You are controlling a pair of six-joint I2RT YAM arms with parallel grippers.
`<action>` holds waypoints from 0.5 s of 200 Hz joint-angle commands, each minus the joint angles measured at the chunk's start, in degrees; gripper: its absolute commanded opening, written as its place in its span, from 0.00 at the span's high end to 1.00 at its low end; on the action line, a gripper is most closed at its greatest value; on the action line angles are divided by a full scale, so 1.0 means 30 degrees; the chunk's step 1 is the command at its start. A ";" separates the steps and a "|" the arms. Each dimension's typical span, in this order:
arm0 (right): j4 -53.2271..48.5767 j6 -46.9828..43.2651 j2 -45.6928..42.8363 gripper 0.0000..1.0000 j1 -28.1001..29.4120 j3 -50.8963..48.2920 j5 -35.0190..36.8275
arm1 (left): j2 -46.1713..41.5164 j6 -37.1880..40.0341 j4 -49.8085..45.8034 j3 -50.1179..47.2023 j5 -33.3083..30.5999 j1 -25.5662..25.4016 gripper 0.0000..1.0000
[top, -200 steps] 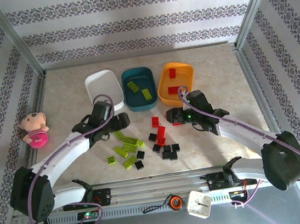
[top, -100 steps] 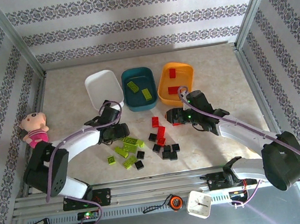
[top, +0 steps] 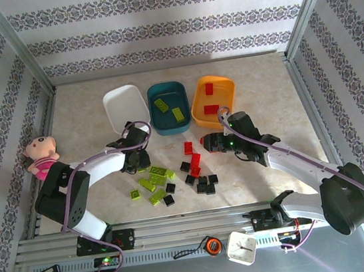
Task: Sort the legos into containers by color
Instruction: Pick up the lego from the center of the table.
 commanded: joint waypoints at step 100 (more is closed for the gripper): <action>0.0015 0.0431 -0.1207 0.34 -0.0388 -0.0727 0.0469 | 0.2849 0.1982 0.0121 1.0724 0.1020 -0.1207 0.76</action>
